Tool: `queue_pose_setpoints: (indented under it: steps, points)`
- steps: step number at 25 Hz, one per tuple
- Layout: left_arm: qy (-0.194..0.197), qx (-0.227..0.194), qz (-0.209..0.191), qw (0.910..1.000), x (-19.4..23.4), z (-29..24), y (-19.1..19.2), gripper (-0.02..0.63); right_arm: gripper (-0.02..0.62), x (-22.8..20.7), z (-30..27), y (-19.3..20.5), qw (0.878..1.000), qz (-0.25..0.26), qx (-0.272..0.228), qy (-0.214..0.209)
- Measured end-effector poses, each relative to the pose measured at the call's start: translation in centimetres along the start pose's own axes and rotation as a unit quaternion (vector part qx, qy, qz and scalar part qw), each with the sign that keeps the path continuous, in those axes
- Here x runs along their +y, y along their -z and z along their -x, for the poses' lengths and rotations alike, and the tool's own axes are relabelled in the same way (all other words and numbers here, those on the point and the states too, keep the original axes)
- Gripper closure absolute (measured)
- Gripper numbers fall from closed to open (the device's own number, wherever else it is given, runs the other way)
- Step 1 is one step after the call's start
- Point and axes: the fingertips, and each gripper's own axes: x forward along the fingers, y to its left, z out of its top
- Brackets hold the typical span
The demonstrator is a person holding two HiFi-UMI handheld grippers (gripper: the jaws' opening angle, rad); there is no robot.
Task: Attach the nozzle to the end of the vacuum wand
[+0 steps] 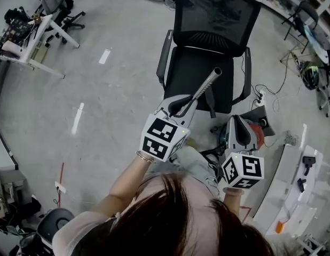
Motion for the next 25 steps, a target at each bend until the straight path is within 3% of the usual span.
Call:
queue_pose_setpoints:
  steps: [12, 16, 25]
  points:
    - [-0.060, -0.012, 0.007, 0.9981, 0.2, -5.6, -0.2, 0.581, 0.568, -5.0, -2.0, 1.1, 0.999, 0.015, 0.027, -0.044]
    - [-0.070, -0.006, 0.011, 0.9975, 0.5, -7.4, 0.2, 0.534, 0.568, -6.4, -2.4, 1.3, 0.998, 0.020, 0.033, -0.050]
    - [-0.088, 0.017, 0.006, 0.9960, 1.2, -11.2, 2.0, 0.491, 0.568, -8.1, -3.0, 2.3, 0.997, 0.028, 0.044, -0.061]
